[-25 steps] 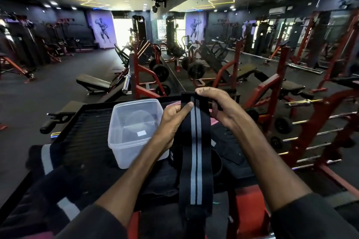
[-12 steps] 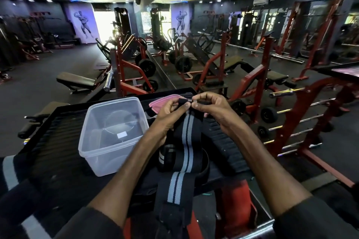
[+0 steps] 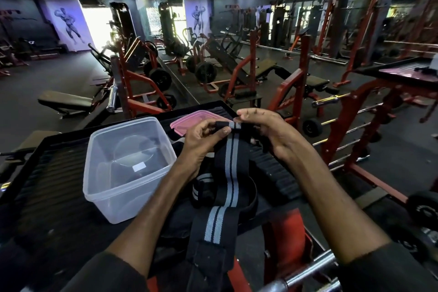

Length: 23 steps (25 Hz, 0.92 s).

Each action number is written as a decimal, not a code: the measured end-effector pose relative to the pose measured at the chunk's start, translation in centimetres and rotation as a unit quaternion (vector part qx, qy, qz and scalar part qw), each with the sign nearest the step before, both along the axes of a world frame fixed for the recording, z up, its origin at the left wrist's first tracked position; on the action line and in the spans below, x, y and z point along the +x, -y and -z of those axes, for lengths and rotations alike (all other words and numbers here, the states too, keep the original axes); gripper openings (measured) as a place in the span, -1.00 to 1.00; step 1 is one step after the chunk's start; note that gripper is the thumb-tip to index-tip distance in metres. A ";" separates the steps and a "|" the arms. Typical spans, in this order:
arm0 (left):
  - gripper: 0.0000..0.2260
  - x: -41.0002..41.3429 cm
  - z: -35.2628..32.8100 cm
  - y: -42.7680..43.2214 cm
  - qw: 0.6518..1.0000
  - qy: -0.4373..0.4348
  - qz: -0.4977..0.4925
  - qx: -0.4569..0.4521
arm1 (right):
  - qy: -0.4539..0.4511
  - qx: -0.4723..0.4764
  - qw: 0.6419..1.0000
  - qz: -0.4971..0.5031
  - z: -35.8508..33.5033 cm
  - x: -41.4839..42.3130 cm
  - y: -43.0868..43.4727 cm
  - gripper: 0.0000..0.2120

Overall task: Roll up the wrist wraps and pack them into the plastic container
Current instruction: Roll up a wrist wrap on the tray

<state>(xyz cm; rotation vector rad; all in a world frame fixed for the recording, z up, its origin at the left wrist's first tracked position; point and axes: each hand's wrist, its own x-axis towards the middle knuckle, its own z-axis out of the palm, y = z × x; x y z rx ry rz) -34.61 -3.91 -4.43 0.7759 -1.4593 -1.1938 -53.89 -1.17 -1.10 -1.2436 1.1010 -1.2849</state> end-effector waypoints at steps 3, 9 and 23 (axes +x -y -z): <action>-0.76 0.8 0.3 0.4 1.000 -0.003 0.008 -0.011 | -0.064 -0.010 0.998 0.021 0.9 0.5 -0.4 -0.72; -0.80 1.1 0.4 0.4 0.999 0.011 0.025 -0.023 | -0.093 -0.088 0.992 0.026 2.9 0.9 -1.3 -0.65; -0.79 2.2 1.4 -0.3 0.991 0.090 0.100 0.002 | -0.111 -0.198 0.973 0.046 4.7 1.2 -2.6 -0.75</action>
